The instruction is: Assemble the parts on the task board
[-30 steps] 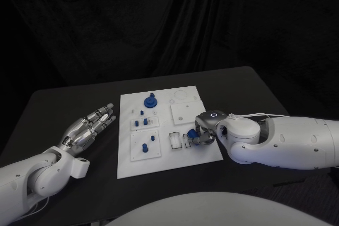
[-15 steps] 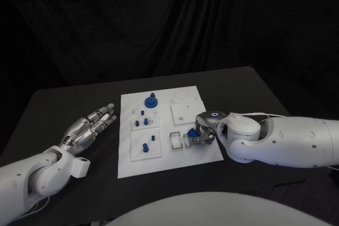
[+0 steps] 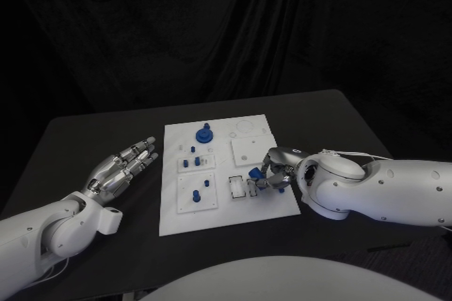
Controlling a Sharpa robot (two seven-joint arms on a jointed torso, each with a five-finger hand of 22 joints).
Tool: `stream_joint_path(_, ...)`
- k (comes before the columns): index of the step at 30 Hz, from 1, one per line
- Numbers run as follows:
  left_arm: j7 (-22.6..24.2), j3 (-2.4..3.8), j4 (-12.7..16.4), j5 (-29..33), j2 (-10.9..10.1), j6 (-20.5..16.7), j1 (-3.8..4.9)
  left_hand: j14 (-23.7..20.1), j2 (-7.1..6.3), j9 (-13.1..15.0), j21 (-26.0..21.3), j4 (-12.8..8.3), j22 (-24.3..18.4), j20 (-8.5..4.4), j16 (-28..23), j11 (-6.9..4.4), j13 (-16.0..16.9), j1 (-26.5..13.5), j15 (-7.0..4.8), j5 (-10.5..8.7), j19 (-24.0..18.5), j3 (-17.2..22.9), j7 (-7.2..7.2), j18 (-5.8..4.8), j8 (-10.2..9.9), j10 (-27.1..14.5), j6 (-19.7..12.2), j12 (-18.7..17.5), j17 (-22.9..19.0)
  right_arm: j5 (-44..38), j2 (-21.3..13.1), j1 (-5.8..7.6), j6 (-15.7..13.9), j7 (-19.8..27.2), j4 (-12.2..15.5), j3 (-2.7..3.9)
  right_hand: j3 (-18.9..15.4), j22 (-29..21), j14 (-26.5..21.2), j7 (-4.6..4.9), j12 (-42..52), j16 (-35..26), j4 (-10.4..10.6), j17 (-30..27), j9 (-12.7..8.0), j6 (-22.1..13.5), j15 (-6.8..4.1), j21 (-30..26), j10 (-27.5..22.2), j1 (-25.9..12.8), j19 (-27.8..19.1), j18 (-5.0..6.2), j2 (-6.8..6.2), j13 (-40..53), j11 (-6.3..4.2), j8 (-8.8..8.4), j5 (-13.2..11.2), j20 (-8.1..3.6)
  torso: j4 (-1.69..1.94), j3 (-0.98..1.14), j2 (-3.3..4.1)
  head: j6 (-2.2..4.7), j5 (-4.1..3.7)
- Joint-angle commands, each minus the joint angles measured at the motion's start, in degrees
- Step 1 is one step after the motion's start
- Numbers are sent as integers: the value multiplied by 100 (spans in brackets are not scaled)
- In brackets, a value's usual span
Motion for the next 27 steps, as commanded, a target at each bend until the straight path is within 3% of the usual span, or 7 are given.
stream_joint_path(1, 647, 5, 7, 33, 7, 71, -9, -2, -6, 8, 2, -11, 5, 40, -21, 30, 5, 49, 24, 23, 10, 32, 40, -6, 32, -5, 11, 33, -9, 391, -11, 42, -623, 389, 71, 1, 299, 1509, 596, -64, 15, 17, -309, 1509, 121, 86, -11, 15, 607, 228, 585, -45, 184, 1505, -21, 21, 35, 9, -6, -1, 3, 0, 10)
stream_joint_path(11, 638, 5, 20, 33, 15, 76, -11, -2, -4, 11, 2, -2, 3, 43, -21, 42, 7, 18, 29, 8, 9, 56, 53, -7, 35, -1, 29, 46, -9, 905, 140, 80, -910, 355, 173, 1, 285, 1502, 596, -94, 15, 17, -250, 1509, 216, 105, -32, -1, 607, 118, 575, -40, 115, 1505, -49, 108, 211, -7, 2, -1, -1, 0, 25)
stream_joint_path(18, 625, 5, 32, 33, 4, 63, -11, -2, -6, 12, 1, -3, 2, 45, -21, 44, 8, 11, 34, 14, 9, 66, 57, -8, 36, 1, 36, 53, -9, 1212, 261, 74, -572, 162, 105, 0, 280, 1495, 596, -88, 15, 17, -205, 1509, 240, 76, -36, -17, 607, 52, 565, -34, 115, 1505, -49, 117, 217, -13, 9, -8, 6, 0, 47)
stream_joint_path(27, 601, 5, 36, 33, 10, 74, -11, -2, -11, 14, 2, 1, 3, 52, -21, 48, 10, -10, 52, 9, 10, 82, 64, -17, 40, 5, 56, 69, -9, 1364, 443, 47, -188, 15, -67, 0, 234, 1477, 596, -55, 15, 17, -26, 1509, 278, -27, -17, -58, 607, -168, 539, -21, 124, 1505, -22, 108, -42, -3, 11, -9, 2, 0, 73)
